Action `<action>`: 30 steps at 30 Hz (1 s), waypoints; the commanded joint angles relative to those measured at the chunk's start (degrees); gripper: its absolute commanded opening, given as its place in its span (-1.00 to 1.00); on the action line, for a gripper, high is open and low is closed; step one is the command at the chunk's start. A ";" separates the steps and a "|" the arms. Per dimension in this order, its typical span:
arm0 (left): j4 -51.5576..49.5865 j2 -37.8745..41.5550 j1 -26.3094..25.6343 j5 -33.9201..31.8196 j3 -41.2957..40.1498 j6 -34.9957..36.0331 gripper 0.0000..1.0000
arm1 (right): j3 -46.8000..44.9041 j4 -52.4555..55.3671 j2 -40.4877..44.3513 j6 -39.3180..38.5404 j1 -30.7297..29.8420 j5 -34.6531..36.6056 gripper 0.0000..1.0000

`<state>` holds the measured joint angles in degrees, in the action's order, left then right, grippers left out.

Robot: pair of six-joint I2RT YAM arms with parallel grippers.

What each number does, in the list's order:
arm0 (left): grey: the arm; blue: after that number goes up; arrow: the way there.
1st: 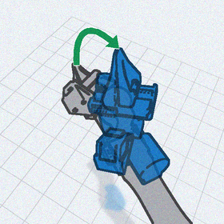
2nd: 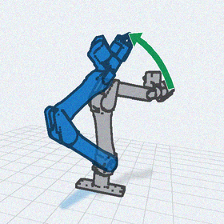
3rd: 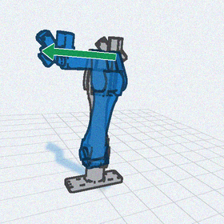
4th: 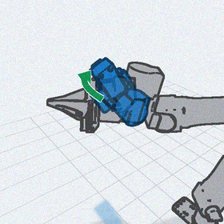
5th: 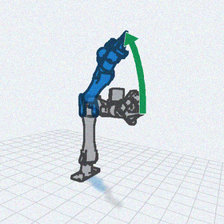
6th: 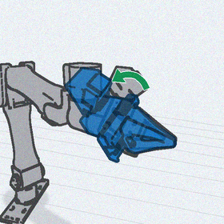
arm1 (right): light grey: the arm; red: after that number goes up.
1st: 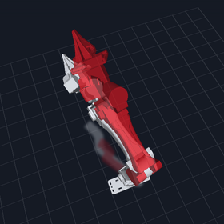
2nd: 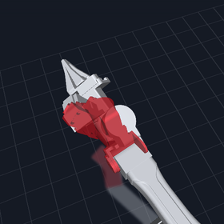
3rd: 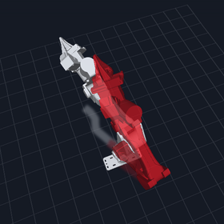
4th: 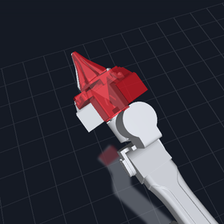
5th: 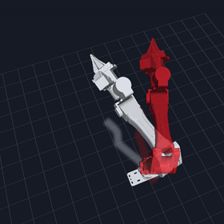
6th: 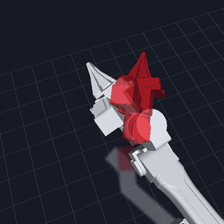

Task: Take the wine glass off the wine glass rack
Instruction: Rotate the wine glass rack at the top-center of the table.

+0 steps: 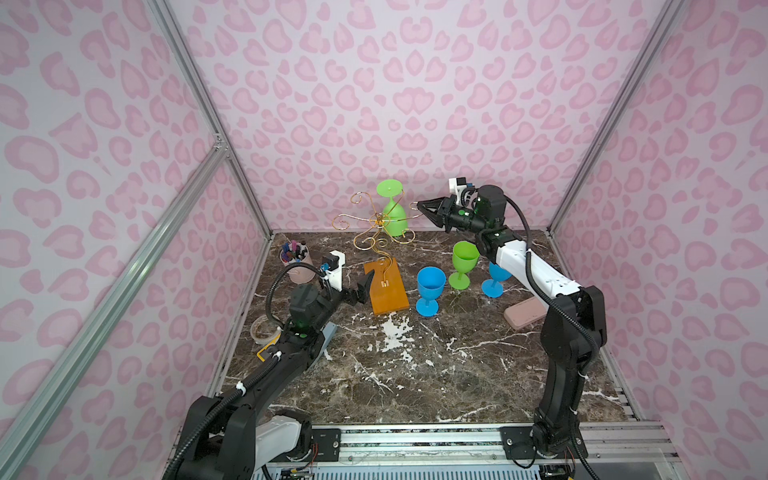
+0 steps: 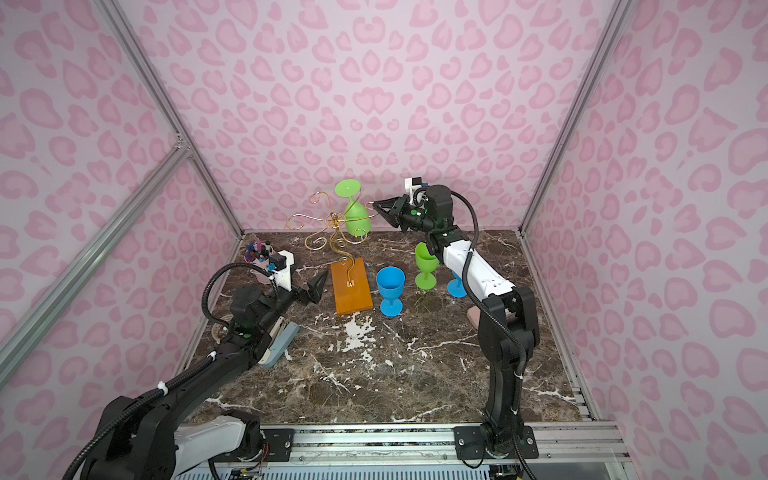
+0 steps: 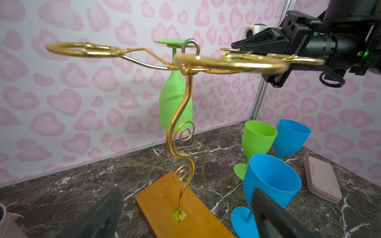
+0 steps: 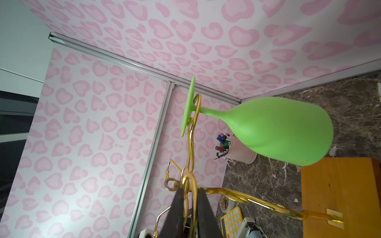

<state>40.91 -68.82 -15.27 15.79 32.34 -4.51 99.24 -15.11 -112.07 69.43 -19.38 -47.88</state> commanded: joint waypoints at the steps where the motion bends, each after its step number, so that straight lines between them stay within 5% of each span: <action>1: 4.36 -2.77 0.12 -0.30 1.79 -1.02 0.98 | 0.52 -3.81 -0.77 -1.96 -0.12 -0.39 -0.74; 9: 9.71 -11.78 1.36 1.24 6.38 -2.56 0.90 | 0.91 -4.27 -0.96 -2.00 -0.24 -0.11 -0.65; 18: 16.01 -19.66 2.76 6.49 9.75 -3.92 0.87 | 0.78 -4.14 0.16 -2.80 -0.05 -0.81 -0.24; 30: 17.05 -25.22 4.03 13.84 14.53 -5.60 0.82 | -1.92 -5.47 2.55 -3.03 1.18 -2.43 -0.16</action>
<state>54.96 -92.58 -11.70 27.18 45.34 -8.67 98.08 -16.69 -110.04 66.85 -18.31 -48.75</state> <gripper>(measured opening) 0.911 0.420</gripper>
